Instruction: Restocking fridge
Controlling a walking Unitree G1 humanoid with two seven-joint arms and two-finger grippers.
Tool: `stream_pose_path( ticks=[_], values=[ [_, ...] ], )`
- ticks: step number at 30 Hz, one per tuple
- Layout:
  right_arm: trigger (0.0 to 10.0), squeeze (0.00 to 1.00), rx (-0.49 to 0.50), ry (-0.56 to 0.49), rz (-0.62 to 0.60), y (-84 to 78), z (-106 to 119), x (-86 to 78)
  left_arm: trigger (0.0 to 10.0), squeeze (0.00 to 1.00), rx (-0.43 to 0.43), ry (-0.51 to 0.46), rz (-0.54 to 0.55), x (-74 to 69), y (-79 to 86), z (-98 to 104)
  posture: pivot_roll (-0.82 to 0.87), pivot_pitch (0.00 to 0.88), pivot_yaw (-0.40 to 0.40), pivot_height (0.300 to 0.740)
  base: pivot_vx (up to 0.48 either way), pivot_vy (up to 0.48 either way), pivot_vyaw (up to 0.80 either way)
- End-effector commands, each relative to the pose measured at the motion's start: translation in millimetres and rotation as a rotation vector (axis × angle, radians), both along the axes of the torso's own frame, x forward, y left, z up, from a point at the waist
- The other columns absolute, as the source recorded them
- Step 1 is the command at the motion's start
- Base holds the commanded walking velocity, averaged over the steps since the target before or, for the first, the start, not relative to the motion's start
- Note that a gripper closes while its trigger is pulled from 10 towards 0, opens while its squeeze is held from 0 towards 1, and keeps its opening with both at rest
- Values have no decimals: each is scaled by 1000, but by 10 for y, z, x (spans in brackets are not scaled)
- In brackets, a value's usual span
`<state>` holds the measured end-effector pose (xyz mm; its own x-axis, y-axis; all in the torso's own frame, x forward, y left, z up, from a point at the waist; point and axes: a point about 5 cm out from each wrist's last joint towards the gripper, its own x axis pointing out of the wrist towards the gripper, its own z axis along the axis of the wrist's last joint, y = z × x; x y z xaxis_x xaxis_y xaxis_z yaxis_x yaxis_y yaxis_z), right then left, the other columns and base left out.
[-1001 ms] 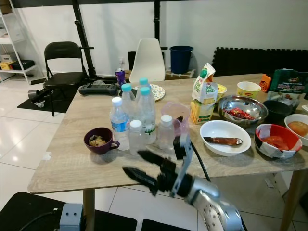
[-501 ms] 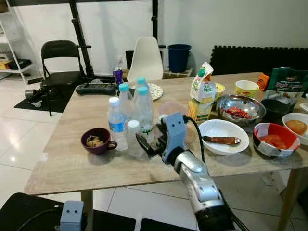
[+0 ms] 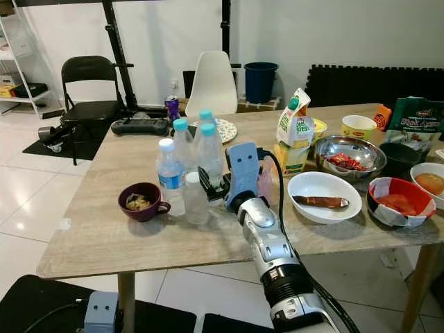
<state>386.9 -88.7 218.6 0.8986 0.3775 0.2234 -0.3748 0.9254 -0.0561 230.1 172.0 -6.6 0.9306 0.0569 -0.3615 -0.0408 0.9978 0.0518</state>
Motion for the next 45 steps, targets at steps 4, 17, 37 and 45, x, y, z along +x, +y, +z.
stream_pose_path(
  ticks=[4,17,37,45],
  values=[
    [10000,0,28,0,-4,50,-17,43,10000,0,30,29,-3,-73,86,-27,58,171,32,740,0,0,0],
    [10000,0,70,48,42,127,35,131,10000,0,22,28,6,-81,97,5,63,186,25,740,0,0,0],
    [10000,0,-159,127,93,182,-223,131,10000,0,24,40,-4,-106,115,26,71,187,32,740,0,0,0],
    [10000,0,-148,142,66,82,-264,144,10000,0,20,45,-12,-94,100,28,70,176,34,740,0,0,0]
  ],
)
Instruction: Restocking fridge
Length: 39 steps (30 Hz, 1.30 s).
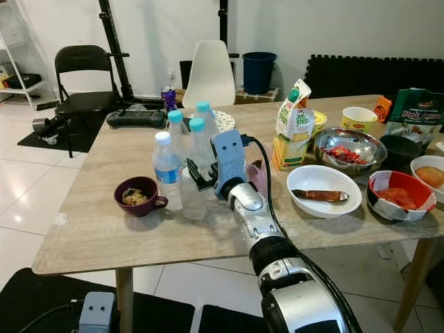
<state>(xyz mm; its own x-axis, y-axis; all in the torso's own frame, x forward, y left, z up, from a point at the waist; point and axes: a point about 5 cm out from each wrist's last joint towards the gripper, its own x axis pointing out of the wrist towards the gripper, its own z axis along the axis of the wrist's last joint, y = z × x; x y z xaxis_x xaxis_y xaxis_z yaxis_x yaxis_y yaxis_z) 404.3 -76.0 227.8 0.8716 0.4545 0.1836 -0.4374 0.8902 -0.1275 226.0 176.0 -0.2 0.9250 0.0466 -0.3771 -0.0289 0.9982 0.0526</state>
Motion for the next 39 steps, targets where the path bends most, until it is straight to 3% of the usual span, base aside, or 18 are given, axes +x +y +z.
stream_pose_path(
  ticks=[1,9,20,23,31,39],
  values=[
    [10000,0,-69,133,-17,-69,-362,-29,10000,0,19,28,-1,-50,60,-36,70,175,35,740,0,0,0],
    [10000,0,27,116,-75,-339,-356,-23,10000,0,17,27,-4,-39,67,-26,71,166,36,740,0,0,0],
    [10000,0,39,67,-37,-615,-273,-59,10000,0,10,26,-15,-8,65,-16,65,159,44,740,0,0,0],
    [10000,0,54,57,-9,-614,-244,-75,10000,0,9,25,-17,2,62,-13,63,158,45,740,0,0,0],
    [10000,0,99,-8,168,-404,-60,-175,10000,0,3,21,-21,31,45,-9,63,156,45,740,0,0,0],
    [10000,0,108,-46,185,-366,95,-162,10000,0,2,16,-16,35,50,0,67,153,41,740,0,0,0]
  ],
)
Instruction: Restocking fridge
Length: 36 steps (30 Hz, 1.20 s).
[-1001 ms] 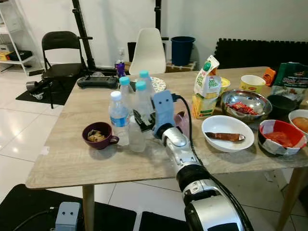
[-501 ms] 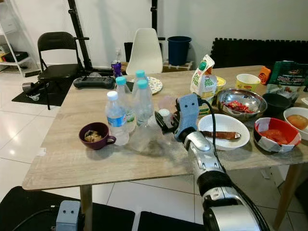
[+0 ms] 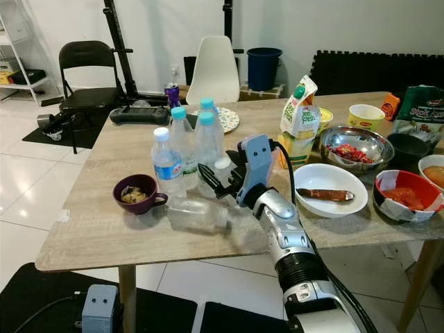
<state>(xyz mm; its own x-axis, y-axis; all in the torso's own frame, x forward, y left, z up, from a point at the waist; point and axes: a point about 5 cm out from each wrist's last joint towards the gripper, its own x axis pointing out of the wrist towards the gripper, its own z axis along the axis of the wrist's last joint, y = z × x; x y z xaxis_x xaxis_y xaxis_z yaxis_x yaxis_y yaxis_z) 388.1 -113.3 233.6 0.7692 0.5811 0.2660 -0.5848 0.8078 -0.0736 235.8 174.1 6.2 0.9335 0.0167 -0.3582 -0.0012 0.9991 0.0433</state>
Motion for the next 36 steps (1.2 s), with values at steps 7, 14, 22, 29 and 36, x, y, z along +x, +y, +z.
stream_pose_path(
  ticks=[7,14,22,29,36],
  values=[
    [10000,0,-55,-4,-69,-39,-3,24,10000,0,13,40,12,-67,77,-69,64,155,43,740,0,0,0],
    [10000,0,-76,20,-247,-172,-87,101,10000,0,13,42,10,-67,70,-71,67,157,43,740,0,0,0],
    [10000,0,-42,21,-333,-200,-62,150,10000,0,13,38,13,-64,71,-61,67,158,40,740,0,0,0],
    [10000,0,-59,35,-326,-139,-121,150,10000,0,10,37,13,-63,61,-58,66,164,40,740,0,0,0],
    [10000,0,-89,67,-337,14,-236,168,10000,0,5,24,4,-64,41,-35,77,185,36,740,0,0,0]
  ],
)
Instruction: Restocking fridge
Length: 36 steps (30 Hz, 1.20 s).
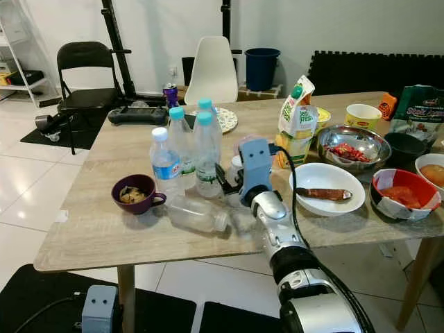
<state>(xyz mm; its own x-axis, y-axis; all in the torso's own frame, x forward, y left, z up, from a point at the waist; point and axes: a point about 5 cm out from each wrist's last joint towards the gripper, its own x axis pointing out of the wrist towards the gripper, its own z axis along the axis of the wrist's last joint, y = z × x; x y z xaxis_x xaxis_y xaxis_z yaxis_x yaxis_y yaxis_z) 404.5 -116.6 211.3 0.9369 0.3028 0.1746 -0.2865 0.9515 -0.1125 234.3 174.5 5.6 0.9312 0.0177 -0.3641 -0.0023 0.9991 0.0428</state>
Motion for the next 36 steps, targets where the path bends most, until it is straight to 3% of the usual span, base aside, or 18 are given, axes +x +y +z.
stream_pose_path(
  ticks=[1,4,14,27,28,30,31,33,34,36],
  values=[
    [10000,0,-12,3,6,46,-13,4,10000,0,6,18,2,-49,36,-29,77,185,36,740,0,0,0],
    [10000,0,-36,9,4,123,-31,9,10000,0,-18,-17,-11,-59,26,23,85,195,29,740,0,0,0],
    [10000,0,-43,20,-24,130,-67,18,10000,0,-11,-4,-11,-142,28,-7,89,197,25,740,0,0,0],
    [9922,0,-67,92,-59,34,-259,-3,10000,0,-10,5,-24,-101,5,-3,84,191,34,740,0,0,0],
    [8706,0,-66,101,-61,29,-272,-3,10000,0,-10,5,-25,-94,3,-2,84,187,35,740,0,0,0],
    [8706,0,-66,106,-62,26,-281,-3,10000,0,-10,5,-25,-89,2,-1,84,187,35,740,0,0,0],
    [5451,0,-64,114,-58,28,-296,-6,10000,0,-10,5,-26,-86,1,0,84,185,34,740,0,0,0],
    [5451,0,-64,119,-55,29,-305,-7,10000,0,-9,5,-27,-80,-1,0,83,183,34,740,0,0,0],
    [78,0,-59,126,-49,33,-318,-10,10000,0,-9,5,-27,-72,0,2,82,179,34,740,0,0,0],
    [0,0,-48,132,-45,31,-332,-14,10000,0,-8,3,-26,-60,4,5,80,176,34,740,0,0,0]
  ],
)
